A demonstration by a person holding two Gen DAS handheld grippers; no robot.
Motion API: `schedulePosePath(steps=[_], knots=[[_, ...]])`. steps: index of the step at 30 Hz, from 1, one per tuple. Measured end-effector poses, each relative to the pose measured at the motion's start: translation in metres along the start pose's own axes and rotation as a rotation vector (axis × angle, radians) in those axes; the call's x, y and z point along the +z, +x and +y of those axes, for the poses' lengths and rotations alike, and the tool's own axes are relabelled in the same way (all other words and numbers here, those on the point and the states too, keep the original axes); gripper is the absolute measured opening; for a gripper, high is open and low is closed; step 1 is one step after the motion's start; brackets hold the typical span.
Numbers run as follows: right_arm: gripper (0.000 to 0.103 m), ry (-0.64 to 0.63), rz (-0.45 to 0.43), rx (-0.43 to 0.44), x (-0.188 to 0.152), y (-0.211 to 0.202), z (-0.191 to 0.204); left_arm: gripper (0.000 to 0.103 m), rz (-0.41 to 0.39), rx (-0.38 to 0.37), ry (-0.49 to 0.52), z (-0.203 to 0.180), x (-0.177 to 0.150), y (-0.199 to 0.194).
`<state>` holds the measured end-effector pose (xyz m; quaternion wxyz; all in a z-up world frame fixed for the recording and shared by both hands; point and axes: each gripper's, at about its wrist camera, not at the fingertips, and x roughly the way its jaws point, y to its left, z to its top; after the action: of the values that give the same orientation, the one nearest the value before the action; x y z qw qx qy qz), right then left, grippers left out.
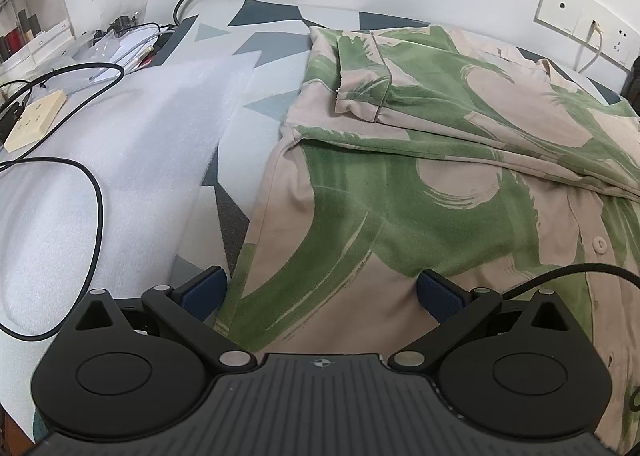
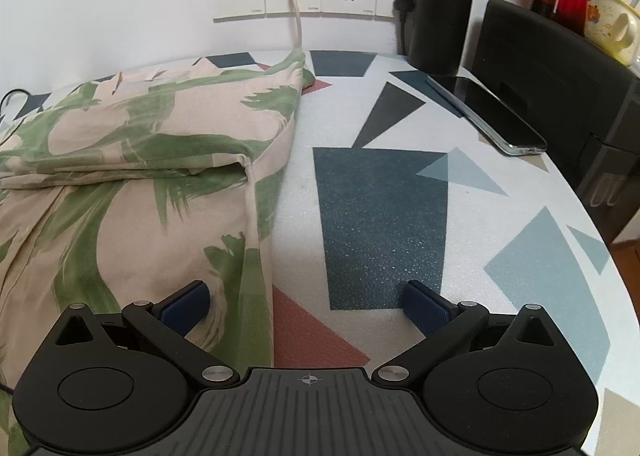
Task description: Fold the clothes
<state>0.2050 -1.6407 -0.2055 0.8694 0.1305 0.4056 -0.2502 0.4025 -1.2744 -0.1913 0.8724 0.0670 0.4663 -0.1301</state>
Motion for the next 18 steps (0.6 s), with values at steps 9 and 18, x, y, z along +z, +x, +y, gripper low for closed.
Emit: schedulePosePath(steps=[9, 18], knots=[[0.102, 0.147, -0.026, -0.055, -0.004, -0.044, 0.007, 0.103, -0.050, -0.110, 0.028, 0.017, -0.009, -0.019], [0.102, 0.213, -0.133, -0.099, -0.027, -0.110, 0.006, 0.103, -0.177, -0.207, 0.065, 0.037, -0.035, -0.074]])
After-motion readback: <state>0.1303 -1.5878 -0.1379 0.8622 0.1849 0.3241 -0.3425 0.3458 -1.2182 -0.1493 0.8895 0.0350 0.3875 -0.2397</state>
